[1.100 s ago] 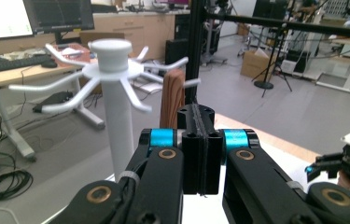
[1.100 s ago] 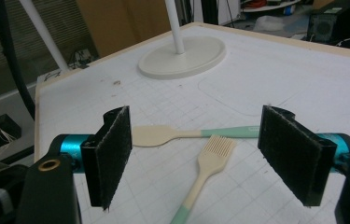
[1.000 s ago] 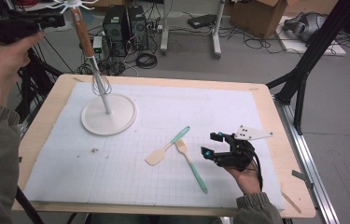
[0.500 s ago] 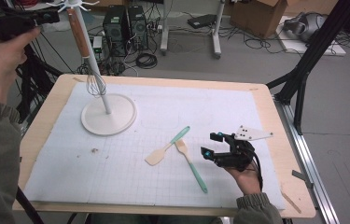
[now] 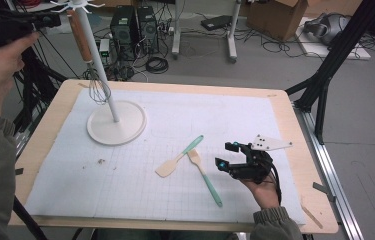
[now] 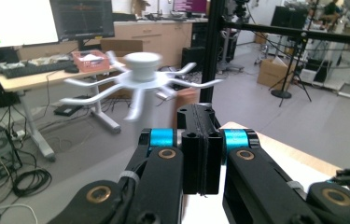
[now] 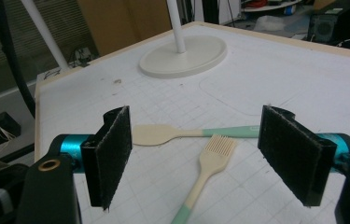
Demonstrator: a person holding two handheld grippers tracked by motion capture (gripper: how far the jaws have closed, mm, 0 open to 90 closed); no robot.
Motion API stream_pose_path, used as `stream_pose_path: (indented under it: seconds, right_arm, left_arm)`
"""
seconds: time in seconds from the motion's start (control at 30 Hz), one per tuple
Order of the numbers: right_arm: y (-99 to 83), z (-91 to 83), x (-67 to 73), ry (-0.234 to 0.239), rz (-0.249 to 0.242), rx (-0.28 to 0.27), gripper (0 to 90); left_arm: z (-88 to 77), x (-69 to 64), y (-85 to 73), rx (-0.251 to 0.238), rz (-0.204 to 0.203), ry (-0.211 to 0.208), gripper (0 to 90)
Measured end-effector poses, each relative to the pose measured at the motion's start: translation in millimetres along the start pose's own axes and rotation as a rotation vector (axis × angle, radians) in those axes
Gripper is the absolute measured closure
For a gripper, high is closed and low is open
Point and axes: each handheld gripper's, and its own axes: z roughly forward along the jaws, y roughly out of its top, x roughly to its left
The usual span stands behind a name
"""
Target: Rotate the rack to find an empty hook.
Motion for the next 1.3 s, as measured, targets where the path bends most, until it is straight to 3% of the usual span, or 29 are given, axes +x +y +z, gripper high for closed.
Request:
stream_pose_path:
  seconds: [0.4, 0.57, 0.87, 1.3]
  right_arm:
    - [0.2, -0.7, 1.1, -0.005, -0.004, -0.005, 25.3]
    - [0.4, -1.3, 0.5, -0.008, -0.003, -0.011, 25.3]
    - [0.3, -2.7, 0.3, -0.003, 0.001, -0.013, 25.3]
    - [0.7, -2.1, 0.8, -0.002, -0.001, -0.012, 25.3]
  left_arm:
    - [13.0, -19.7, 3.0, -0.002, 0.014, -0.037, 89.4]
    - [20.9, -20.6, 2.0, -0.003, 0.006, -0.016, 89.3]
    - [24.5, -15.3, 0.2, -0.008, -0.004, 0.06, 89.3]
    - [17.7, -10.8, 0.5, -0.013, -0.004, 0.096, 88.8]
